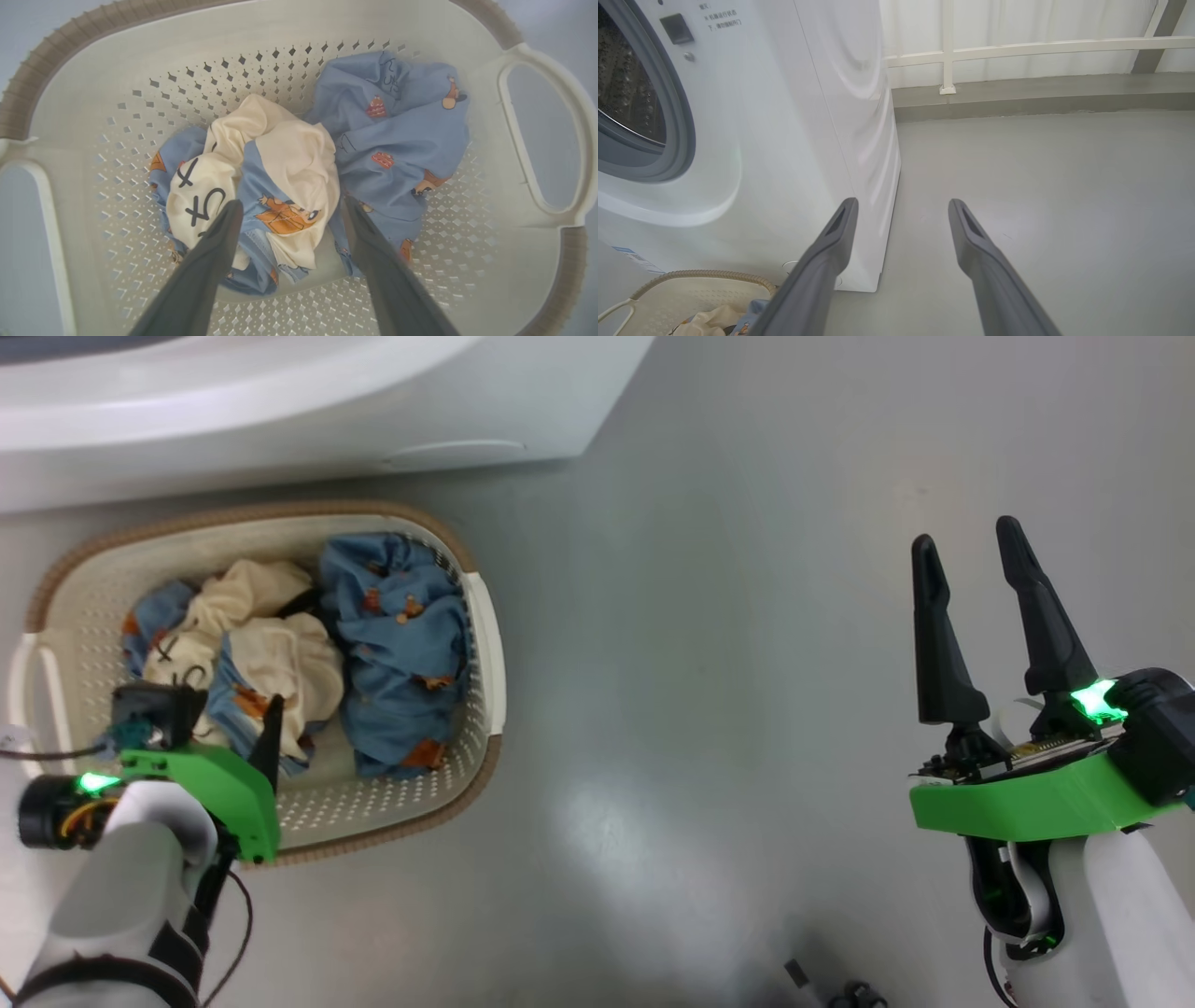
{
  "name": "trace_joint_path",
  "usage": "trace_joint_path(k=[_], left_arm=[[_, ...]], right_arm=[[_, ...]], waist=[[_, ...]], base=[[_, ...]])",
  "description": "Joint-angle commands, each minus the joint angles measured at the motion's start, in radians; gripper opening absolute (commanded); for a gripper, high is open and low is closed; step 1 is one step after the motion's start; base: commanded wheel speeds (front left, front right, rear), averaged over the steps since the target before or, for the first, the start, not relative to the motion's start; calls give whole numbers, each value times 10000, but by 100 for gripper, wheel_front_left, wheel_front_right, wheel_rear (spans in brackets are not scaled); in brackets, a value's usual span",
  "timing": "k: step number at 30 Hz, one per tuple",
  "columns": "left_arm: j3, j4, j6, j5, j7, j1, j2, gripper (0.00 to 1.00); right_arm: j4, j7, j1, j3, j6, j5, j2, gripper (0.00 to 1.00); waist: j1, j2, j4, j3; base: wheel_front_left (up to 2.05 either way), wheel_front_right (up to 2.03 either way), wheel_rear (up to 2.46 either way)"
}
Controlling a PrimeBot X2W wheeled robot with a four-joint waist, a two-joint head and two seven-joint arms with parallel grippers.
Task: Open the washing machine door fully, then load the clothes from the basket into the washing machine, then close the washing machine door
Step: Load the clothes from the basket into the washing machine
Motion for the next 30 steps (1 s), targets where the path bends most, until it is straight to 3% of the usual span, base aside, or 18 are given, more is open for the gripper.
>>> trace_joint_path(k=[1, 12, 23, 30], left_arm=[[137, 18, 8, -17, 50, -29, 474, 100], [-71, 212, 80, -116, 683, -809, 1024, 100], [-163, 271, 914, -118, 1532, -1467, 1431, 100], [-215, 280, 854, -230, 1791, -1669, 1544, 100]], right_arm=[[-273, -90, -22, 304, 44, -122, 7, 100], [-421, -90, -263, 486, 44, -112, 138, 100], [-596, -90, -415, 670, 44, -108, 194, 100], [-614, -90, -435, 813, 44, -67, 232, 100]], waist=[[-1, -1, -295, 501], [-1, -1, -640, 1260], [-1, -1, -843, 1762], [-1, -1, -984, 1944]], base=[[0, 0, 0], [0, 0, 0], [0, 0, 0], [0, 0, 0]])
